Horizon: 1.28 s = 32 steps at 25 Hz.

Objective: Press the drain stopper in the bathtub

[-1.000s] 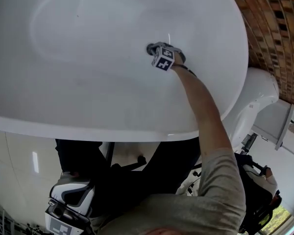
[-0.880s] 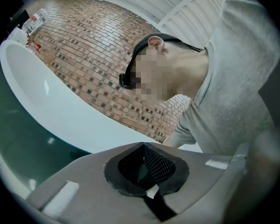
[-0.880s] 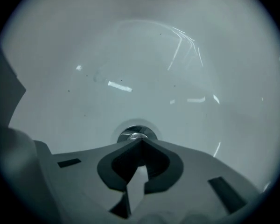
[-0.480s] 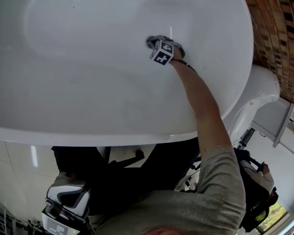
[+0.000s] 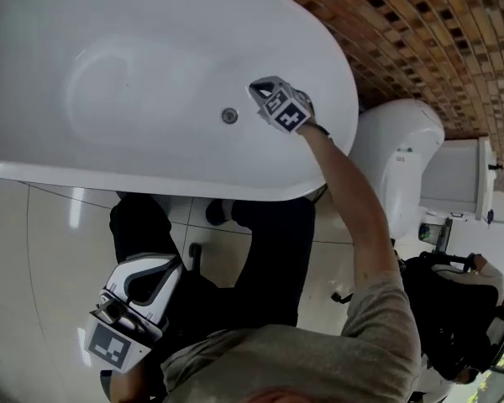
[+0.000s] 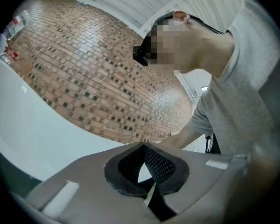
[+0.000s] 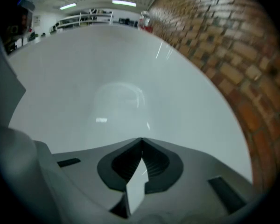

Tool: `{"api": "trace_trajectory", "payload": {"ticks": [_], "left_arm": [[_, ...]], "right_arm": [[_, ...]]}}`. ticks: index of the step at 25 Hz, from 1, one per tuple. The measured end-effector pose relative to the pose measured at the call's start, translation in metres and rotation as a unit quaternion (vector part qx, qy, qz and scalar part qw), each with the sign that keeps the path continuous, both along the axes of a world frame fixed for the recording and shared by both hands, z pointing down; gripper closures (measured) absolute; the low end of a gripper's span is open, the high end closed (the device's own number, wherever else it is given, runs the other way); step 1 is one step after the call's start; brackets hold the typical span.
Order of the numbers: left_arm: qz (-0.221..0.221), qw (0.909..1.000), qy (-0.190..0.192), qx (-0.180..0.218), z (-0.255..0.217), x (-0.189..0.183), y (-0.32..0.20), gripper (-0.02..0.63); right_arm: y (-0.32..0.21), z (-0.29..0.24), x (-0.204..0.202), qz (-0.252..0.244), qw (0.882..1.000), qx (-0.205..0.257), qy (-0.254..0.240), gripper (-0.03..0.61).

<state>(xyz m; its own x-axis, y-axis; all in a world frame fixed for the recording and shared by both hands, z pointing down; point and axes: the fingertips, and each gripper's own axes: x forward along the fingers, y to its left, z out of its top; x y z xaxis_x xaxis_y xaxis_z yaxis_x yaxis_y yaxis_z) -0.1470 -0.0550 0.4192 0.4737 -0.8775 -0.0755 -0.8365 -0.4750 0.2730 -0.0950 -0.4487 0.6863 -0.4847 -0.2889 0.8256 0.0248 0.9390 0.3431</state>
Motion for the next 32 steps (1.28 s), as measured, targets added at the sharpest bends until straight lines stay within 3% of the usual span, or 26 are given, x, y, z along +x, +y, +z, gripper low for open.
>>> {"api": "trace_trajectory", "payload": {"ticks": [3,6,9,13,16,21,24,27,32], "left_arm": [[0.026,0.9986,-0.014,0.043,-0.026,0.021,0.01,0.618],[0.048,0.9971,-0.017,0.057,-0.036,0.042,0.025,0.618],[0.068,0.9948,-0.015,0.074,-0.05,0.064,0.032,0.618],[0.086,0.9856,-0.052,0.135,-0.104,0.082,0.036,0.618],[0.085,0.9732,-0.077,0.199,-0.159,0.092,0.039,0.617],[0.095,0.9439,-0.103,0.299,-0.241,0.124,0.065,0.617],[0.107,0.9232,-0.122,0.348,-0.275,0.138,0.086,0.617],[0.111,0.9119,-0.126,0.375,-0.292,0.146,0.104,0.617],[0.125,0.9111,-0.141,0.366,-0.286,0.153,0.115,0.617]], "right_arm": [[0.056,-0.15,0.011,-0.008,0.987,0.03,-0.159,0.578],[0.142,-0.281,0.045,-0.039,0.953,0.075,-0.291,0.578],[0.236,-0.37,0.089,-0.058,0.918,0.11,-0.377,0.578],[0.331,-0.423,0.151,-0.045,0.896,0.158,-0.412,0.578],[0.367,-0.453,0.186,-0.03,0.871,0.195,-0.451,0.578],[0.41,-0.5,0.221,-0.033,0.836,0.216,-0.504,0.578],[0.446,-0.536,0.229,-0.069,0.802,0.232,-0.546,0.578],[0.475,-0.557,0.232,-0.103,0.777,0.251,-0.567,0.578],[0.49,-0.563,0.229,-0.127,0.768,0.277,-0.564,0.578]]}}
